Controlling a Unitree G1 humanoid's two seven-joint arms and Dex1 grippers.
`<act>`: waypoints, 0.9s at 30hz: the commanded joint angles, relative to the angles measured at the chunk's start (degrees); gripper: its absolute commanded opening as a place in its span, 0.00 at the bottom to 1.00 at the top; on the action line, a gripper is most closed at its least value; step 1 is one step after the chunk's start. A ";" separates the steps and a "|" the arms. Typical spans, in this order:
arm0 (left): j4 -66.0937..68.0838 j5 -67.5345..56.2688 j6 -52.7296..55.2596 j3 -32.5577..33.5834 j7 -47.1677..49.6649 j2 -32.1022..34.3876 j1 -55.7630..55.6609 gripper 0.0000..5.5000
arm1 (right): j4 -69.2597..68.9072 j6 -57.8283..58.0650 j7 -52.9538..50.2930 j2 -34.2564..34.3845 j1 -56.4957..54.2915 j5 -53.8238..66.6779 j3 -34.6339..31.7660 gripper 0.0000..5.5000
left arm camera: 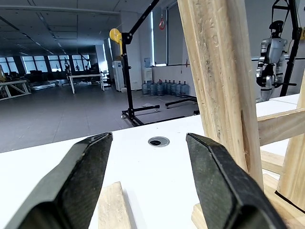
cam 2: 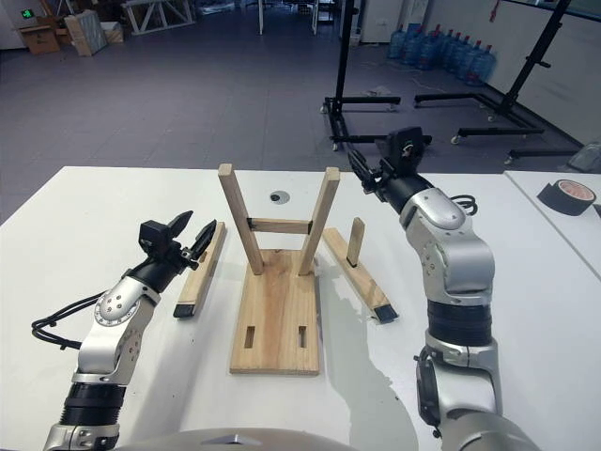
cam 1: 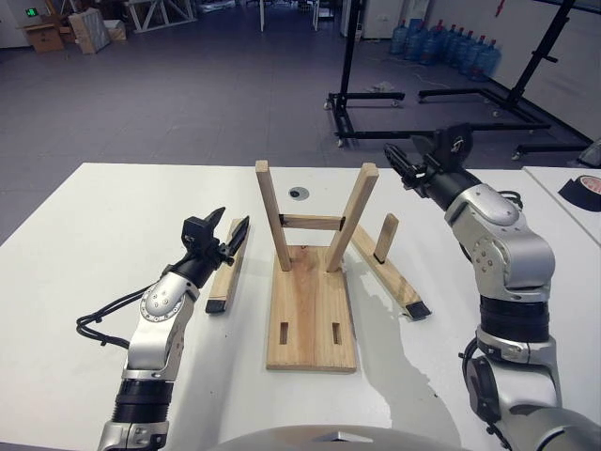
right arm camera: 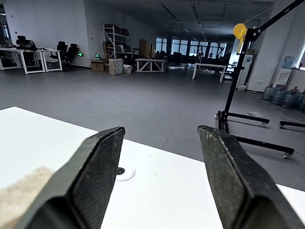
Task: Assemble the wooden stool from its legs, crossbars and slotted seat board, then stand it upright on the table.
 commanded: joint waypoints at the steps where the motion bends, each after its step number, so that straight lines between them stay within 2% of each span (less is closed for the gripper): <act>1: 0.45 -1.68 0.74 1.95 1.14 -0.64 0.24 0.51 | 8.86 -9.76 -1.35 1.88 7.19 -8.98 8.69 0.51; 4: 0.61 -2.13 0.78 2.54 1.38 -0.74 0.38 0.51 | 24.44 -16.06 -2.67 5.75 11.11 -10.58 8.90 0.51; 6: 0.46 -2.24 0.45 2.83 1.62 -1.03 0.88 0.51 | 25.77 -16.20 -2.56 7.52 9.06 -8.36 7.00 0.51; 10: -0.44 -1.92 -0.38 1.56 2.19 -2.72 2.44 0.51 | 21.44 -14.24 -2.03 7.24 5.76 -6.00 4.51 0.51; 17: -1.14 -1.80 -0.75 1.73 2.43 -2.30 3.87 0.51 | 1.57 0.72 -6.58 5.87 0.01 4.96 -6.26 0.51; 20: -2.65 -1.55 -0.66 1.94 2.35 -1.50 4.21 0.51 | -2.57 3.69 -4.19 1.13 6.03 9.16 -14.12 0.51; 21: -3.10 -1.66 -0.85 2.36 2.70 -1.59 5.07 0.51 | -2.05 4.44 -1.46 -0.37 9.89 10.05 -14.78 0.55; 25: -3.59 -0.55 -1.87 2.26 4.01 -2.25 6.84 0.51 | -0.21 5.24 3.92 -0.48 24.27 11.37 -14.78 0.68; 27: -4.36 0.87 -2.39 0.72 1.73 -0.30 6.54 0.51 | -1.25 4.90 5.06 -0.04 29.88 9.79 -11.38 0.72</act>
